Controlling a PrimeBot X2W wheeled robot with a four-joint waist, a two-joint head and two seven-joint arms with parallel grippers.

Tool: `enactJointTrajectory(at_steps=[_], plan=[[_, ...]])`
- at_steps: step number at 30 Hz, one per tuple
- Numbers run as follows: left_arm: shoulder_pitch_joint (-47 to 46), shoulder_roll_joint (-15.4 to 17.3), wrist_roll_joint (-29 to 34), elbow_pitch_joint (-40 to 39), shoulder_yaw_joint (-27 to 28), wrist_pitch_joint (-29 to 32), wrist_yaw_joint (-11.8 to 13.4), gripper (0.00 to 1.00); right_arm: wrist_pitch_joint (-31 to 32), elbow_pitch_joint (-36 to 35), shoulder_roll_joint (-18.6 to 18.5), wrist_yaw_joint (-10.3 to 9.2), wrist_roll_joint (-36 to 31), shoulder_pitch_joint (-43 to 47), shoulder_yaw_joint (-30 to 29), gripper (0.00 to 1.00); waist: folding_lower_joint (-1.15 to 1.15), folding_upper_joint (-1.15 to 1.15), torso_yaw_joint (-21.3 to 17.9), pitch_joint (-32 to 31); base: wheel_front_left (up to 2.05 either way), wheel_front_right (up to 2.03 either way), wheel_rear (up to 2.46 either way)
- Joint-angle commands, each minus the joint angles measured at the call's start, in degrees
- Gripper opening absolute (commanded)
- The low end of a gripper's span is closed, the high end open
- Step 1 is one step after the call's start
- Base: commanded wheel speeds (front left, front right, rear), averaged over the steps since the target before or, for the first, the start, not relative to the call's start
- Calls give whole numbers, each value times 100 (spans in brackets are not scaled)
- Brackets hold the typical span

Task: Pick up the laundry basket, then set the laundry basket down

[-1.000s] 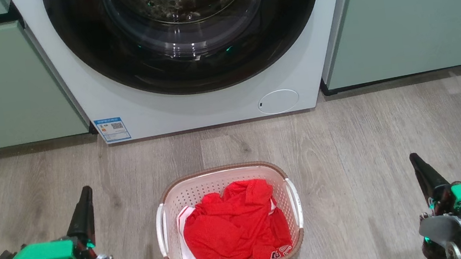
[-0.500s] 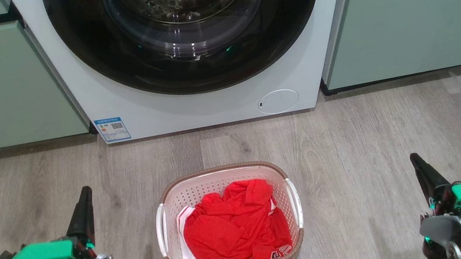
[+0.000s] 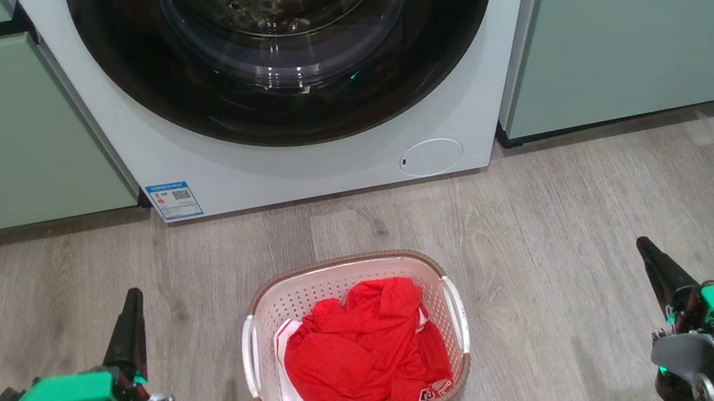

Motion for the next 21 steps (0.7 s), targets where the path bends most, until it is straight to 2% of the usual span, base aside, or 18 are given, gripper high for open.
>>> enactJointTrajectory(at_steps=[1,21], plan=[[-310,43,40,-170,225,31,-40,0,44,-179,-27,41,-17,-291,91,0,0,0,0,0,0,0,0],[-313,19,69,-169,259,59,-40,0,63,-177,-10,41,-36,-293,67,0,0,0,0,0,0,0,0]])
